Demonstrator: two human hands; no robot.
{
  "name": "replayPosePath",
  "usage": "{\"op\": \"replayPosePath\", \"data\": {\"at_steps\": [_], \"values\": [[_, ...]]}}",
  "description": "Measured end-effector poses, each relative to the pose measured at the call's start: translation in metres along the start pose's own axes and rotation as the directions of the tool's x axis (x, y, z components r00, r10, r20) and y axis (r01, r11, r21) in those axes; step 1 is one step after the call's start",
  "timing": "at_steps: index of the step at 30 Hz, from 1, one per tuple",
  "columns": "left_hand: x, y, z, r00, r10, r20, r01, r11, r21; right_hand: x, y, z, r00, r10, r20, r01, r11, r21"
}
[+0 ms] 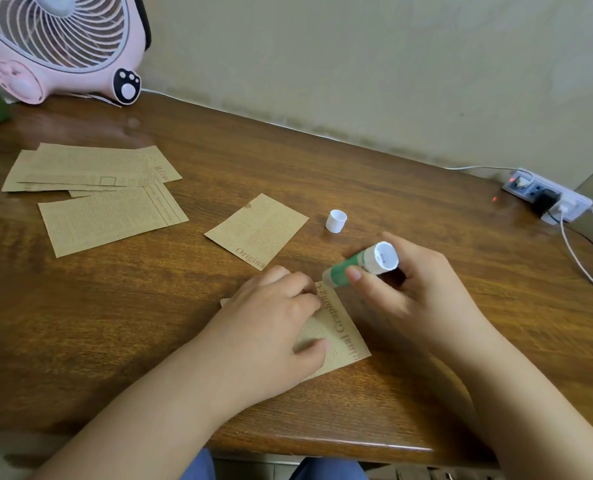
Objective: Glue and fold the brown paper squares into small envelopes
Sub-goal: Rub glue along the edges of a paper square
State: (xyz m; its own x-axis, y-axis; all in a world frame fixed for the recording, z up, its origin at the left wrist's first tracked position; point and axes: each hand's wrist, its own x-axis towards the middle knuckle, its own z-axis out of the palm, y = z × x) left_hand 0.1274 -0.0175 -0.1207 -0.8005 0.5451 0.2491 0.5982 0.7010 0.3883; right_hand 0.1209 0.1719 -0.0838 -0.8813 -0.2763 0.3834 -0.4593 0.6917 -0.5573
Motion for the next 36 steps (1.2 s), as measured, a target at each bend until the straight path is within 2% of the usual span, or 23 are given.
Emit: {"op": "replayPosePath", "data": {"at_steps": [5,9,15,24,30,36], "values": [[0.000,-0.001,0.001,1.000,-0.005,-0.018,0.005,1.000,-0.015,-0.009,0.005,0.000,0.995,0.040,0.092,-0.042,0.999,0.023],[0.000,-0.002,0.002,1.000,0.007,-0.010,-0.007,1.000,-0.017,-0.022,0.001,-0.012,0.988,0.007,0.152,-0.007,1.000,-0.003],[0.000,-0.002,0.003,1.000,0.016,-0.024,-0.017,0.999,-0.028,-0.015,-0.002,-0.007,0.998,0.003,0.068,-0.004,1.000,0.006],[0.000,-0.003,0.004,0.999,0.028,-0.025,-0.029,0.999,-0.017,-0.041,-0.002,-0.020,0.985,-0.002,0.171,0.006,1.000,-0.021],[0.001,-0.003,0.006,0.998,0.025,-0.054,-0.027,0.999,-0.035,-0.033,-0.005,-0.017,0.996,-0.021,0.088,0.019,1.000,0.023],[0.000,-0.003,0.006,0.998,0.022,-0.056,-0.024,0.999,-0.028,-0.043,-0.004,-0.018,0.991,0.024,0.133,-0.030,0.999,0.039]]}}
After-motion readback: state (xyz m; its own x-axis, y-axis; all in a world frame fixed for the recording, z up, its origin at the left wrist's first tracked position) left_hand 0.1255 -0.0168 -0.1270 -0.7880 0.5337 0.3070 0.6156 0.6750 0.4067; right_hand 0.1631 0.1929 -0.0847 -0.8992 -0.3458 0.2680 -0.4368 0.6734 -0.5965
